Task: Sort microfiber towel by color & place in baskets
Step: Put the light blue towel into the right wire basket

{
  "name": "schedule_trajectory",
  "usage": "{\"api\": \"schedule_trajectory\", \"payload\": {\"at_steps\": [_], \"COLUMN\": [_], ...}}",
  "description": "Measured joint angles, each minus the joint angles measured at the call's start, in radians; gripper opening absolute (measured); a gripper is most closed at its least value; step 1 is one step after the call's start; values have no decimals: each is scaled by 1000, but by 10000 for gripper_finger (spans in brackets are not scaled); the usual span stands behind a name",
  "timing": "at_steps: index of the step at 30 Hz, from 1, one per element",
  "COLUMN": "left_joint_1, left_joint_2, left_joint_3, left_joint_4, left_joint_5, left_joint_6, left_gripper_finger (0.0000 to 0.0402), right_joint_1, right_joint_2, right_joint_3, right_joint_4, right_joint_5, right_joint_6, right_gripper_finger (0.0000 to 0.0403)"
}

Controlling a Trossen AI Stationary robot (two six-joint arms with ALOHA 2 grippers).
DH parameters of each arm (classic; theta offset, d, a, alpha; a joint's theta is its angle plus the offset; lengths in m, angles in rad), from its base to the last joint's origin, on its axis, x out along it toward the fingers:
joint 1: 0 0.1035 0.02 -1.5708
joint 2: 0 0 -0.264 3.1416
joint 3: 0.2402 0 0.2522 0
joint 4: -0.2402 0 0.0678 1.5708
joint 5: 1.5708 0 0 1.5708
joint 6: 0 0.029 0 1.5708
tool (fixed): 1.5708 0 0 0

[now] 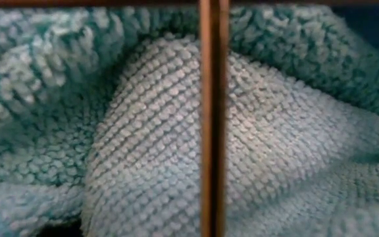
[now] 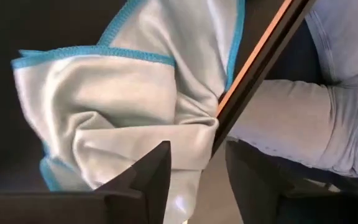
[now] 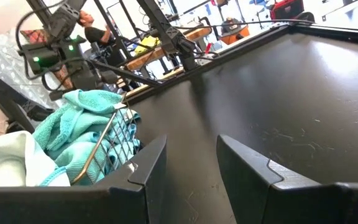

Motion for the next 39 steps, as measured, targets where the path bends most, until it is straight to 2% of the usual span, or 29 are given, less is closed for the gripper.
{"api": "schedule_trajectory", "payload": {"at_steps": [7,17,25,30,36,39], "left_joint_1": [-8,-12,-13,-12,-11,-11], "left_joint_2": [0,-4,-5,-3,-2,-1], "left_joint_3": [-120,-306,-334,-335,-337,-336], "left_joint_4": [144,387,407,411,404,406], "left_joint_5": [1,1,-40,-58,-66,-66], "left_joint_6": [7,11,56,65,64,46], "left_gripper_finger": [159,162,159,118,18,9], "right_joint_1": [0,0,0,0,0,0], "right_joint_2": [1,1,1,1,1,1], "right_joint_3": [0,0,0,0,0,0], "right_joint_4": [0,0,0,0,0,0], "right_joint_5": [0,0,0,0,0,0], "right_joint_6": [0,0,0,0,0,-1], "right_gripper_finger": [134,134,134,134,134,134]}}
